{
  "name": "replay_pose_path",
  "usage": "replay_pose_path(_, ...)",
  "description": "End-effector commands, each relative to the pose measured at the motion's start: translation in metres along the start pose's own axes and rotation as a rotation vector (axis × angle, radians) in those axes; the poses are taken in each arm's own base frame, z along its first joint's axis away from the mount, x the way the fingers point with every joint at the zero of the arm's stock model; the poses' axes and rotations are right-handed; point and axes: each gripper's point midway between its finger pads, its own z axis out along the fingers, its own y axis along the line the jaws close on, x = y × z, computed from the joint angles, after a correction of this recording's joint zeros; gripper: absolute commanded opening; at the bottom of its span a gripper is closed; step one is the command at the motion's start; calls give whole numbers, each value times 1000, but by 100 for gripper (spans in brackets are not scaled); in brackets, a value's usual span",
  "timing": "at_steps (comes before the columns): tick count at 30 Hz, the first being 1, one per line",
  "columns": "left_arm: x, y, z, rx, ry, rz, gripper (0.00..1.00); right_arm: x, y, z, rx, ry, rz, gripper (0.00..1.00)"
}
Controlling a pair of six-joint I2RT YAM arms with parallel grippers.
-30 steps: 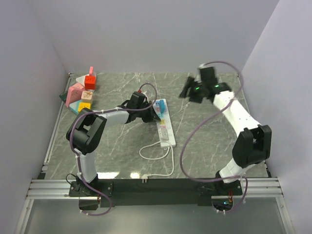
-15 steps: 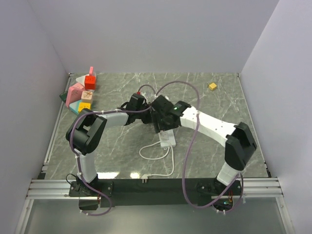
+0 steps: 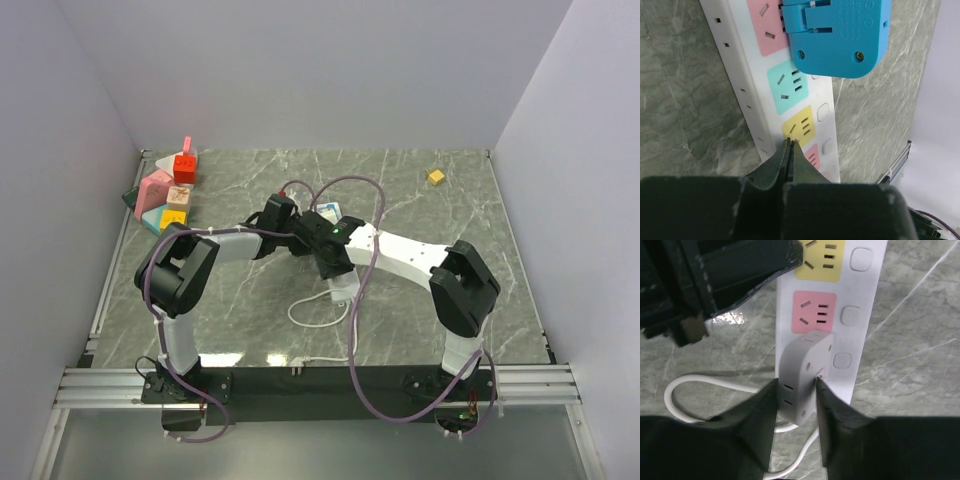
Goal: Pull the plug off the socket
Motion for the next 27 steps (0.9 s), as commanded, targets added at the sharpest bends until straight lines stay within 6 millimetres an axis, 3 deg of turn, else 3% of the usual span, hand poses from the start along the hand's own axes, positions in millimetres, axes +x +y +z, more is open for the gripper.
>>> replay_pose_path(1,-6,-15,-8,57,-25,25,1,-10,-17,2,41,-21,60,37)
replay_pose_path(7,-5,-16,-8,61,-16,34,1,-9,-37,-1,6,-22,141,11)
replay_pose_path(11,-5,-17,-7,67,-9,35,1,-1,-43,3,-79,10,170,2)
replay_pose_path(15,-8,-25,-8,89,-14,32,1,-1,-43,1,-177,21,185,0)
replay_pose_path(22,-16,-78,-16,243,-9,83,1,4,-35,-2,-306,49,196,0)
replay_pose_path(27,-4,-90,2,276,42,97,1,3,-37,2,-299,62,191,2)
